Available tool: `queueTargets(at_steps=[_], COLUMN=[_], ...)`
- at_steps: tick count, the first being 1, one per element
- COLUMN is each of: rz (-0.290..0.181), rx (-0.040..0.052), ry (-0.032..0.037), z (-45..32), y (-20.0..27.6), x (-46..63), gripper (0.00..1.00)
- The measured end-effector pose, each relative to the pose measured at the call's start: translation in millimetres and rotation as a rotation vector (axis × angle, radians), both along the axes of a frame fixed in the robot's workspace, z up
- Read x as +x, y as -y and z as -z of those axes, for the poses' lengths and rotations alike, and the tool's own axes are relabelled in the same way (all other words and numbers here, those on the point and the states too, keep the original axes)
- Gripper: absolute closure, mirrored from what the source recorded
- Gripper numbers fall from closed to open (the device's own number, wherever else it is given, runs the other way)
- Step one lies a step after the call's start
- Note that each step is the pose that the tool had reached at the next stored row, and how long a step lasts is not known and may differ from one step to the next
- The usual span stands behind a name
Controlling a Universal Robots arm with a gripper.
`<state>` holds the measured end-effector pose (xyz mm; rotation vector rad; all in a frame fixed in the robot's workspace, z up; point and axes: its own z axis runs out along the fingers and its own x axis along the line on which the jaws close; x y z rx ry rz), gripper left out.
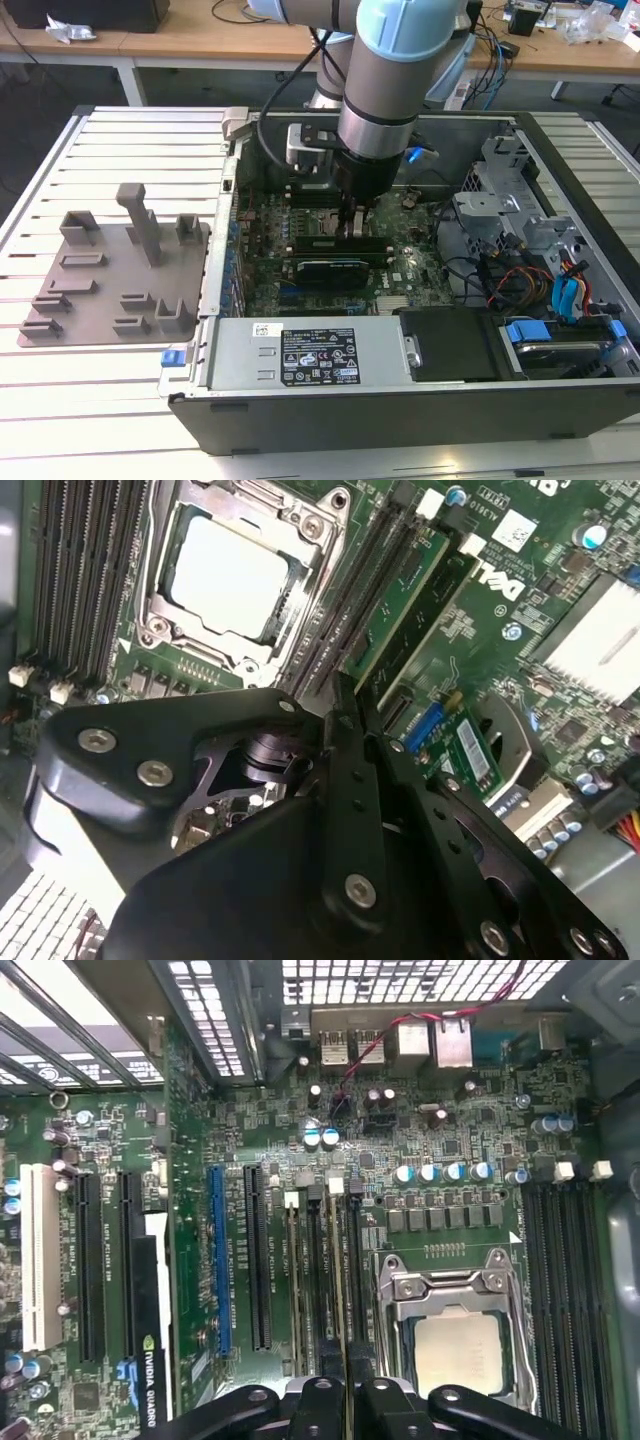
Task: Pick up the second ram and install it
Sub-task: 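Insert the second ram into the second slot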
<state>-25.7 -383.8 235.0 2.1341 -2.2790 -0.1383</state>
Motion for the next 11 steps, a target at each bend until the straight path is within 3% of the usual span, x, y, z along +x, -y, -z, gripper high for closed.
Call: queueTargets(at_steps=[11], rz=[0.0], rx=[-0.0002], ry=[-0.0001], z=[5.5], y=[-2.1], x=[-0.1], gripper=[0.87])
